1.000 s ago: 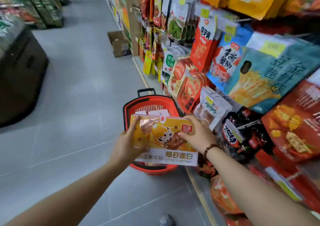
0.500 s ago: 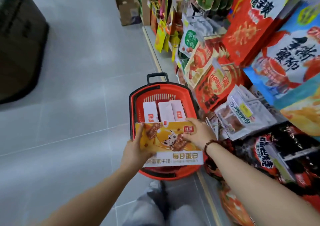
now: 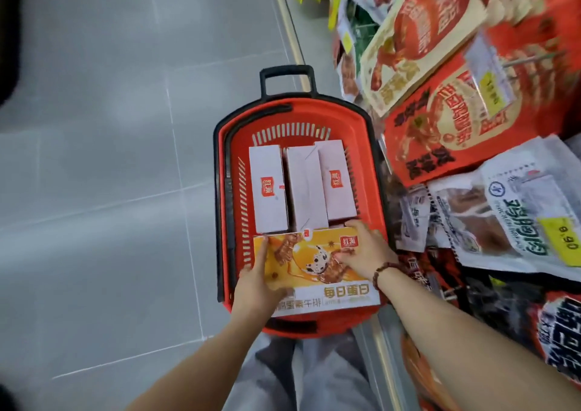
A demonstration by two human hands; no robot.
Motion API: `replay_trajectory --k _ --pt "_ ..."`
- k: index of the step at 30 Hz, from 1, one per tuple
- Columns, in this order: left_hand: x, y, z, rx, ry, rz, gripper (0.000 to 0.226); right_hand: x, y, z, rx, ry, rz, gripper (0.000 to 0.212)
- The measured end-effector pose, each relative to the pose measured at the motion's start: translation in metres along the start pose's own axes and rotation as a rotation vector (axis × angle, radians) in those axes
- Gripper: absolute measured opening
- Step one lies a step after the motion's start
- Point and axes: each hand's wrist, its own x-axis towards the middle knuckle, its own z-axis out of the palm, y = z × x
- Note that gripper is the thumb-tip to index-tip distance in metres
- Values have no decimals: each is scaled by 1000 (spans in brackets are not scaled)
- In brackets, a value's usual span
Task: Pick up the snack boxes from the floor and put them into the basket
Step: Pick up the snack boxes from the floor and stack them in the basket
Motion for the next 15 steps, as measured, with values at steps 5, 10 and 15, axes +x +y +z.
replay_trajectory --k 5,10,15 --pt "28 -17 32 12 -52 -85 119 40 22 32 -51 -85 -1 68" --pt "47 -25 56 28 -48 -145 123 72 34 54 -79 -106 -24 69" --pt "62 -29 70 62 -18 -165 123 96 45 70 -48 -110 -45 70"
